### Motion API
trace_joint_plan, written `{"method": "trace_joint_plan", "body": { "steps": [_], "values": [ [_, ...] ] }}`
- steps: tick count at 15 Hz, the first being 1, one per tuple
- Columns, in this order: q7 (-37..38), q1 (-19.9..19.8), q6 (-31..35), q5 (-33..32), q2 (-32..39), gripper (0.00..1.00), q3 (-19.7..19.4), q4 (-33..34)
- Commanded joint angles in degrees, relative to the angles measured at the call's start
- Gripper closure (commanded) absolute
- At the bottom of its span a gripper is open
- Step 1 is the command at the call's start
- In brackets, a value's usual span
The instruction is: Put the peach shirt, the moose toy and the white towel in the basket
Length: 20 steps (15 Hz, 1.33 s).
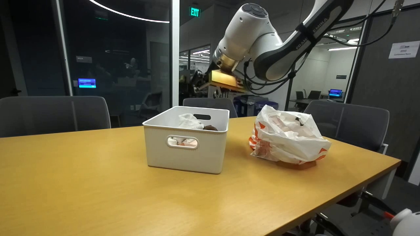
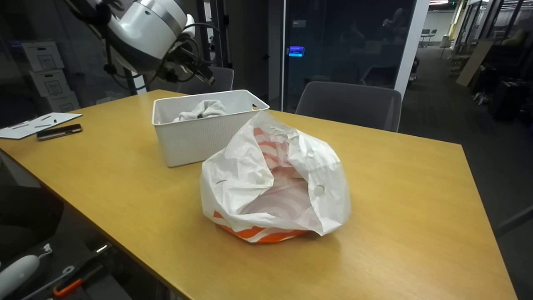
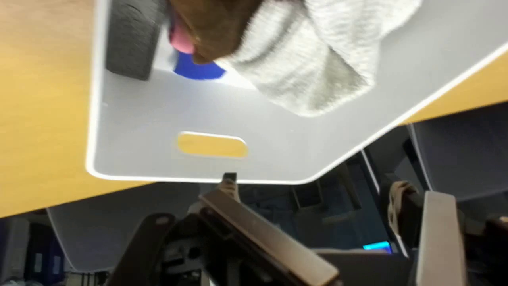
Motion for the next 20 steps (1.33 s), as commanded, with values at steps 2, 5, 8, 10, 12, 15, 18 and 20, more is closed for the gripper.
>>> {"method": "trace_joint_plan", "body": {
  "steps": [2,5,8,10,12,15,18,20],
  "values": [
    [-19.28,-2.71,-13.77,20.30,-5.49,0.00,2.86,-6.76],
    [-31.55,-3.05,-27.76,34.86,-10.12,0.00,3.67,-7.34],
    [-39.68,0.46,-42.93,45.14,-15.65,0.00,-0.35,-5.09],
    [-42.96,0.41,-52.90,49.48,-18.80,0.00,-1.01,-1.91],
    [-45.28,0.03,-62.03,52.66,-21.30,0.00,-1.48,2.22],
    [-47.92,-0.77,-71.56,57.32,-23.47,0.00,-2.64,8.43],
    [-46.93,-0.90,-71.04,57.19,-24.27,0.00,-2.43,7.67],
    [-47.57,-1.04,-71.83,57.99,-24.89,0.00,-2.75,8.42]
  ]
}}
